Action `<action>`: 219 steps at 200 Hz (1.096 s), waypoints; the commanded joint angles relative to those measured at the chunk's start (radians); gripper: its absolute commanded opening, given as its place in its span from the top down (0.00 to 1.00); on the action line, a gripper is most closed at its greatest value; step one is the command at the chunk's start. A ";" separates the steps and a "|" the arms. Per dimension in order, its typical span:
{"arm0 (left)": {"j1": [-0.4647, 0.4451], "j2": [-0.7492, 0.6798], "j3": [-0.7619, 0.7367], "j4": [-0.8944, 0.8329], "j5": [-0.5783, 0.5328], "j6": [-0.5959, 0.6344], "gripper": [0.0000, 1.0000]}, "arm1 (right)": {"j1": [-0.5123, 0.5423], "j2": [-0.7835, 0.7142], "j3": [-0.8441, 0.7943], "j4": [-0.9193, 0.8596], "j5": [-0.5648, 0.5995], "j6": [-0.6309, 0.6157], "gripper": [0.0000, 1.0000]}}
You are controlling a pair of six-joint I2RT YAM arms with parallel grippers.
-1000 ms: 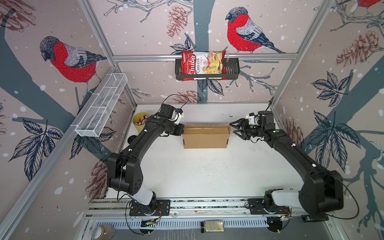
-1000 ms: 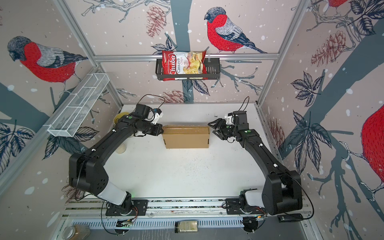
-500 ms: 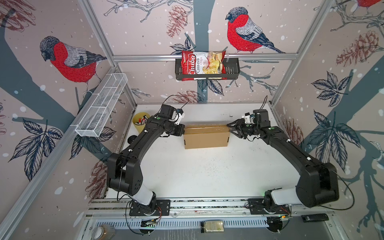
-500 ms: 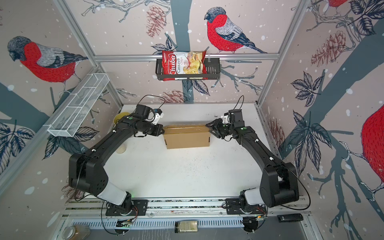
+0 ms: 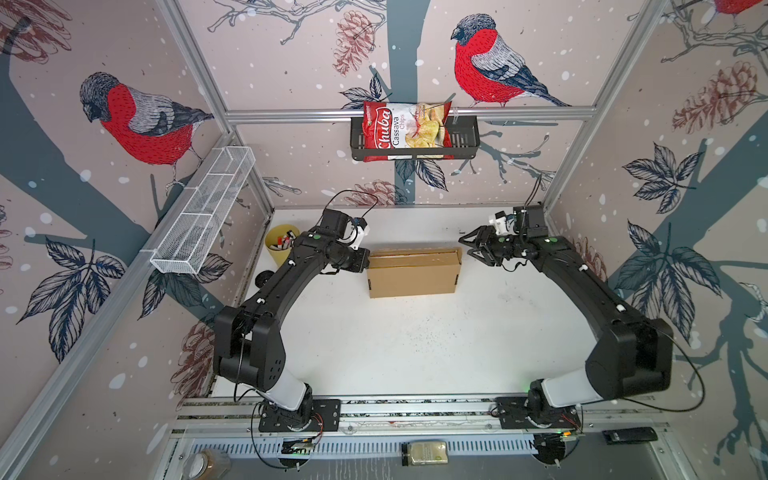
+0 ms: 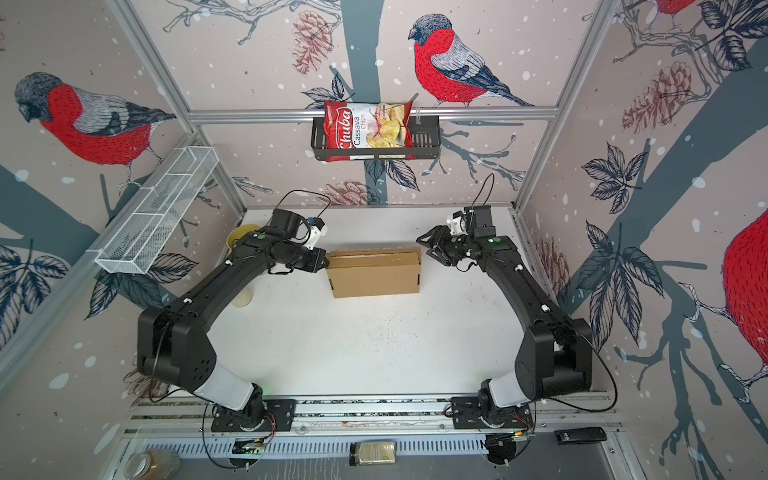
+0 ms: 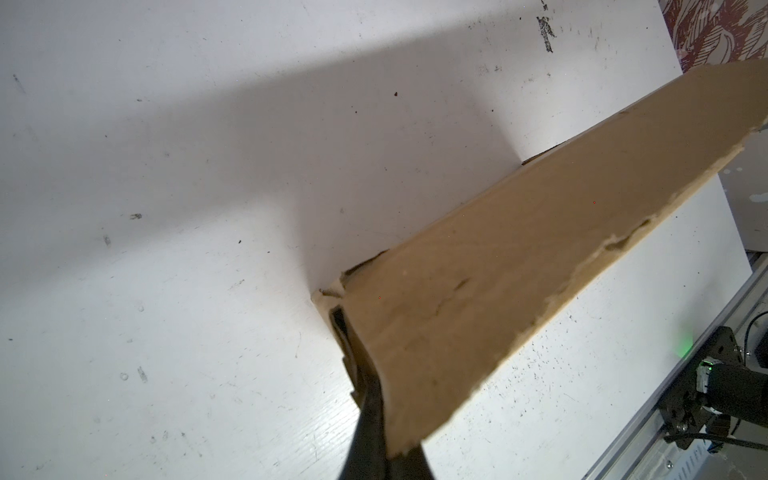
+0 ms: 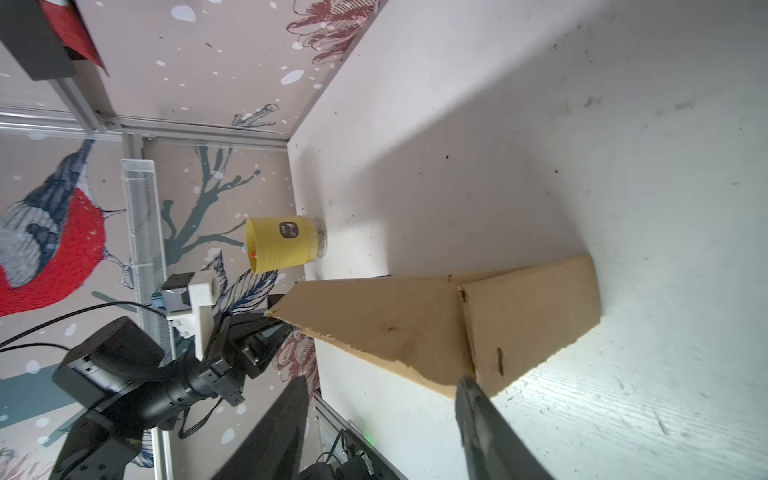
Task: Fold the paper box
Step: 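Lower the open right gripper over the box's end flap while left holds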
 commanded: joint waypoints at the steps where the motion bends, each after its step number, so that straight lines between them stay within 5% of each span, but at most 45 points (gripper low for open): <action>1: -0.005 0.012 -0.015 -0.140 -0.027 0.007 1.00 | 0.009 0.026 0.023 -0.055 0.046 -0.083 0.46; 133: -0.011 0.011 -0.020 -0.140 -0.025 0.007 1.00 | 0.041 0.065 0.027 -0.037 0.035 -0.091 0.69; 219: -0.043 -0.013 -0.051 -0.130 -0.059 0.006 1.00 | 0.033 0.055 0.018 -0.081 0.046 -0.139 0.71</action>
